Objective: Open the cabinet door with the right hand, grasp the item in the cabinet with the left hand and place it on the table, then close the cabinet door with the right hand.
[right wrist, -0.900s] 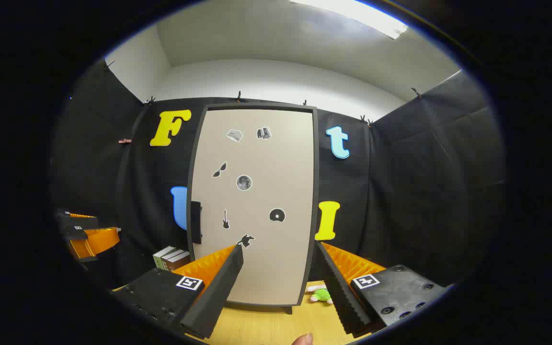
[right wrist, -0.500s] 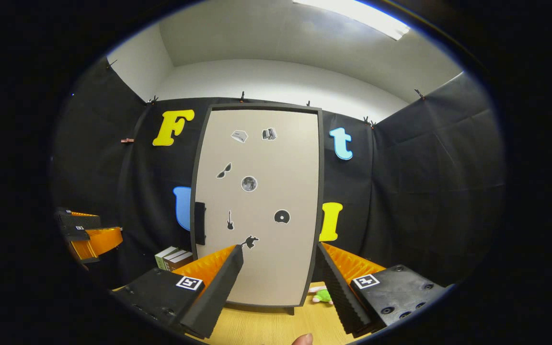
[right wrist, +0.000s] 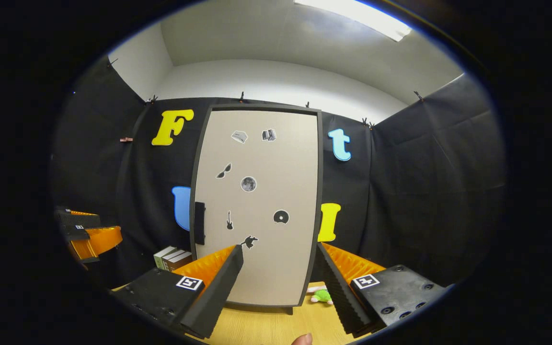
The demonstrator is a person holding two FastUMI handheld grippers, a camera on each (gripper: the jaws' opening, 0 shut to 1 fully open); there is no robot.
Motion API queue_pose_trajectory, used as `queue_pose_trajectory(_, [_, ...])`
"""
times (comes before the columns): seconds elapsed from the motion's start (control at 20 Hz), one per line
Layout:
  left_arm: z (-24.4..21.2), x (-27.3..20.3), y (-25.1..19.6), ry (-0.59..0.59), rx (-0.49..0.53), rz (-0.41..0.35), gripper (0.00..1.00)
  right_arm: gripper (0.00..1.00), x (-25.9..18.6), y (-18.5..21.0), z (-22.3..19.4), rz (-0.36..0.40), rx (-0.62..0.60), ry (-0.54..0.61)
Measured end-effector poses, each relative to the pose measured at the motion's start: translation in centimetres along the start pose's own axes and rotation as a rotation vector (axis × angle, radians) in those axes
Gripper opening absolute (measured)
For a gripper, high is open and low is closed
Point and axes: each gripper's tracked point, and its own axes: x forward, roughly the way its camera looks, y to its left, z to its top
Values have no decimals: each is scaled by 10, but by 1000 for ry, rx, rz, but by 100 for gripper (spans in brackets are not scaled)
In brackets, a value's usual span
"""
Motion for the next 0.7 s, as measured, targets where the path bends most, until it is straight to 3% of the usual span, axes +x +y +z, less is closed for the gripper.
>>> queue_pose_trajectory(0.35, [4,-5,16,-14,20,15,94,97,6,15,-3,16,11,3])
queue_pose_trajectory(0.7, [0,-9,51,-8,19,63,94,98,29,65,-11,90,60,26])
